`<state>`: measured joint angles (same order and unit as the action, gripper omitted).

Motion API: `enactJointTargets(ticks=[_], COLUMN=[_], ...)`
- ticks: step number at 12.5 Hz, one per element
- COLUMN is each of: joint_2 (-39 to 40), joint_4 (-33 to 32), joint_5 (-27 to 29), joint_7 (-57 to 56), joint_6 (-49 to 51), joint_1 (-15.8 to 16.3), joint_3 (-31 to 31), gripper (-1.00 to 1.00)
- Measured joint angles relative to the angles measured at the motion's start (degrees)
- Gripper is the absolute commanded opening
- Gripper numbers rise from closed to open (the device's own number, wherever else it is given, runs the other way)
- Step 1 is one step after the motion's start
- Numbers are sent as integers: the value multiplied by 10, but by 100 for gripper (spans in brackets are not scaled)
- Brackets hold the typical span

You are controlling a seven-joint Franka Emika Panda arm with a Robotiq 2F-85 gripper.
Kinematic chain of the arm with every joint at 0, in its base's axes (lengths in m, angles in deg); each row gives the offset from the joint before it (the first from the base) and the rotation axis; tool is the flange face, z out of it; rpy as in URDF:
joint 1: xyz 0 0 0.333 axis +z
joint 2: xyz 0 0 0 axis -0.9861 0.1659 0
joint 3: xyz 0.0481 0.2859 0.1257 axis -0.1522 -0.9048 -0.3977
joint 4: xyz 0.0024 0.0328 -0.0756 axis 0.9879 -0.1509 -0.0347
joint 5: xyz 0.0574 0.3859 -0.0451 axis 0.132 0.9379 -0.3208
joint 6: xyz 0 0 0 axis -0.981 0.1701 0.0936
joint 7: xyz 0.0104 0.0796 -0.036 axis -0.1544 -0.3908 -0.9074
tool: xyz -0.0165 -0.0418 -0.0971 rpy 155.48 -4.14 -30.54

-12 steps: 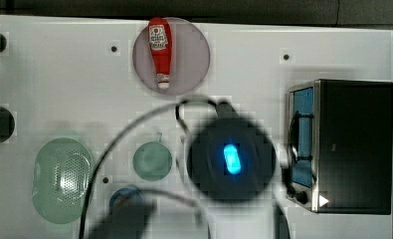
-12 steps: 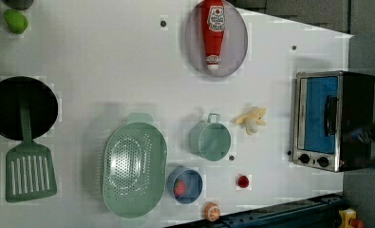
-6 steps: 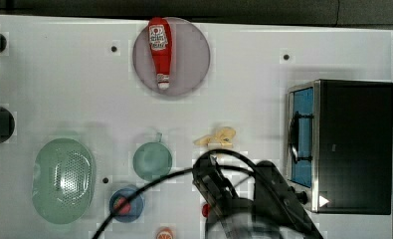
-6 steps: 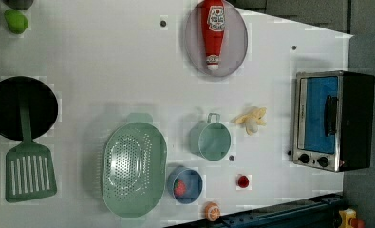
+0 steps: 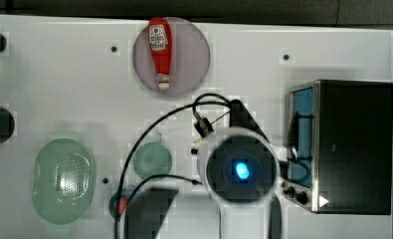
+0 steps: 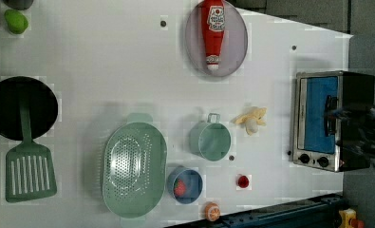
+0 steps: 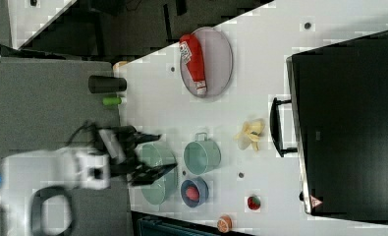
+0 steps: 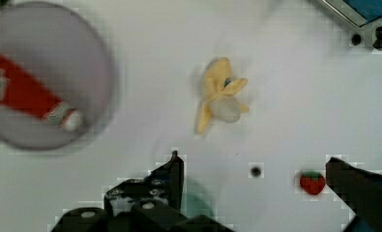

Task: Pick banana from table and place on oven.

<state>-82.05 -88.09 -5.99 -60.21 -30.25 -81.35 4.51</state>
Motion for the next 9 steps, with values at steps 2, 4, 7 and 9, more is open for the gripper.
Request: enactJointTargets(ticks=[2,4,7,9], joint_2=[61,117,188,221], joint_4=[-37,-68,-95,-100], joint_5=[0,-8,-9,-4], joint_7=[0,0,0,0], joint_6=[-66,-143,-227,-272], joint_1=[1,10,0,-1], joint_3=[0,8,12,17], gripper=[100,100,100,100])
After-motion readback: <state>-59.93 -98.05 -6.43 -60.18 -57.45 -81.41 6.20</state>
